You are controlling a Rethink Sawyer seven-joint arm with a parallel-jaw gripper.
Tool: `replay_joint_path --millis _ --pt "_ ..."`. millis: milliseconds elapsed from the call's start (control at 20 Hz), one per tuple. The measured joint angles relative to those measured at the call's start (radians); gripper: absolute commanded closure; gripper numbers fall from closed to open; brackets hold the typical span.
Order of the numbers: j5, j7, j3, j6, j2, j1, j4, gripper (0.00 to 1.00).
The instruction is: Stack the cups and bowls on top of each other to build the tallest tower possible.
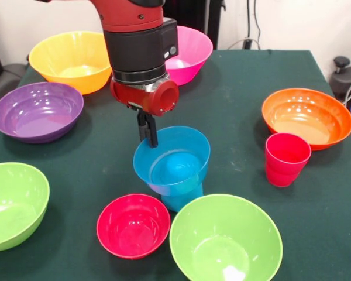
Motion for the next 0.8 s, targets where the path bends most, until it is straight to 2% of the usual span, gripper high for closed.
replay_joint_path --millis 800 --pt "0.000 0.000 -0.005 0.000 -0.014 0.033 0.000 1.00"
